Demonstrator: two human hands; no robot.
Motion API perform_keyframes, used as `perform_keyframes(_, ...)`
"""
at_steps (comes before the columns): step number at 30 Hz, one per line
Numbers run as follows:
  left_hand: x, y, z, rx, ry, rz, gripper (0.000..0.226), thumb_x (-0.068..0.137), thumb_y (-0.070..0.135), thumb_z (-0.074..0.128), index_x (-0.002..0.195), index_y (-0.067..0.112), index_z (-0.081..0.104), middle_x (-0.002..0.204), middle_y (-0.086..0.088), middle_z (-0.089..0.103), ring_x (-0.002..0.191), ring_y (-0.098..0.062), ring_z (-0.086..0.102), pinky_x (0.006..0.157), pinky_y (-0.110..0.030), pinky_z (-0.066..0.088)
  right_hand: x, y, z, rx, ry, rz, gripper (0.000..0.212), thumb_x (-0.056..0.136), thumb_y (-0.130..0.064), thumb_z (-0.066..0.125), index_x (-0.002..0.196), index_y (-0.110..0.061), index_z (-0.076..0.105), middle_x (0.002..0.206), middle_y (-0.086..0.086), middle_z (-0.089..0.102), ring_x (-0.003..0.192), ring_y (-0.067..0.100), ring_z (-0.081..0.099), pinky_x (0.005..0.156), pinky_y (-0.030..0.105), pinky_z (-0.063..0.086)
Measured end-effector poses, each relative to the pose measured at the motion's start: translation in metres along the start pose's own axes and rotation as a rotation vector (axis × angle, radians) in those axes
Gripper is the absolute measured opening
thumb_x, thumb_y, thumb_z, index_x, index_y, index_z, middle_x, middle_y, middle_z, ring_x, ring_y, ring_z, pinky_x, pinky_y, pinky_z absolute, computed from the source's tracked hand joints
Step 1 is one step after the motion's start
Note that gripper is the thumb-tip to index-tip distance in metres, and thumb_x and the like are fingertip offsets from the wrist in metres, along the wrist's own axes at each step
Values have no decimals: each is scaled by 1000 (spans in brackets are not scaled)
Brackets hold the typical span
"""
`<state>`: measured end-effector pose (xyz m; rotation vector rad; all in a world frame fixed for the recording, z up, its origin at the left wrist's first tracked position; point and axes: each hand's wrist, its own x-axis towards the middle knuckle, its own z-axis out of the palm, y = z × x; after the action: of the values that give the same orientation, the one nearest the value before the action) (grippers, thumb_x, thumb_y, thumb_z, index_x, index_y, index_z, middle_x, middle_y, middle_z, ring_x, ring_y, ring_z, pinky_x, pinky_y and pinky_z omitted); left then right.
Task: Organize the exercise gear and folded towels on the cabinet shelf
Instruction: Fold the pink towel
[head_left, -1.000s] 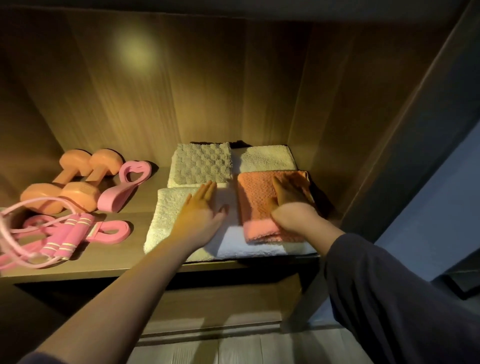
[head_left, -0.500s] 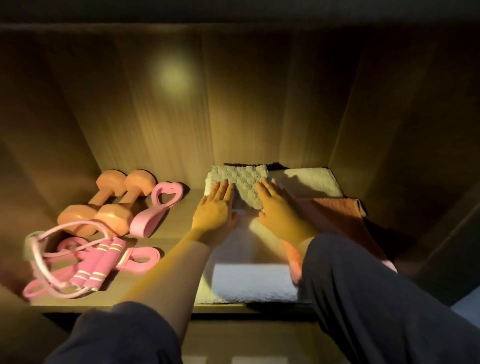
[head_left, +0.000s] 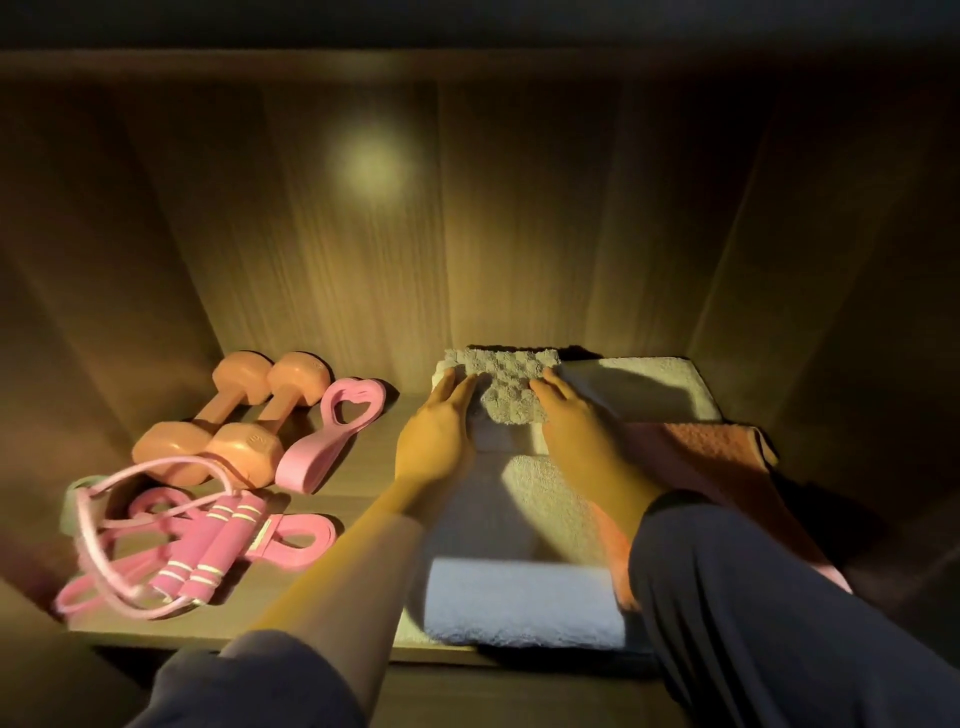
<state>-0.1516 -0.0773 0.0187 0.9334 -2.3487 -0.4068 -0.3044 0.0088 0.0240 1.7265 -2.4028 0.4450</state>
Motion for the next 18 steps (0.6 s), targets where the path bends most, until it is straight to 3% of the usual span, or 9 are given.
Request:
perform_keyframes(4, -12, 7, -13, -62, 44, 88, 50, 97, 6, 44, 143, 25, 49, 155, -4, 37, 139, -25, 41, 102, -41, 44, -16, -5, -15, -53, 12, -47, 56, 99, -5, 39, 152, -19, 29, 163, -1, 17, 137, 18, 42, 106, 31, 41)
perform_keyframes(8, -36, 13, -28, -3, 14, 56, 47, 100, 12, 44, 144, 28, 47, 157, -8, 32, 133, -31, 47, 93, -41, 49, -41, -8, -29, -32, -11, -80, 56, 98, -2, 38, 151, -18, 33, 162, 0, 20, 139, 19, 38, 107, 34, 39)
perform_keyframes(12, -71, 20, -41, 28, -37, 8, 44, 102, 19, 45, 144, 33, 46, 160, 0, 28, 125, -30, 53, 86, -39, 51, -66, -22, -36, 85, -262, 13, 60, 99, -1, 35, 155, -21, 22, 165, -6, 3, 148, 20, 19, 118, 36, 23)
perform_keyframes(14, -92, 22, -45, 102, -58, 2, 48, 100, 19, 48, 146, 35, 43, 160, 2, 27, 131, -27, 48, 90, -36, 50, -88, -25, -35, -13, -288, -19, 60, 101, -12, 36, 157, -22, 15, 164, -7, -3, 151, 21, 4, 121, 36, 6)
perform_keyframes(16, -111, 20, -48, 207, -69, 32, 56, 96, 16, 52, 148, 33, 39, 160, 1, 27, 140, -24, 38, 102, -36, 43, -114, -27, -33, -153, -207, -107, 62, 101, -23, 38, 157, -22, 12, 164, -7, -2, 151, 18, -4, 119, 38, -8)
perform_keyframes(18, -127, 20, -52, 282, -92, 69, 59, 94, 16, 51, 150, 31, 36, 161, 2, 24, 147, -23, 24, 113, -37, 35, -133, -33, -34, -175, -151, -128, 63, 99, -24, 42, 156, -20, 16, 164, -5, 5, 151, 14, 2, 119, 39, -6)
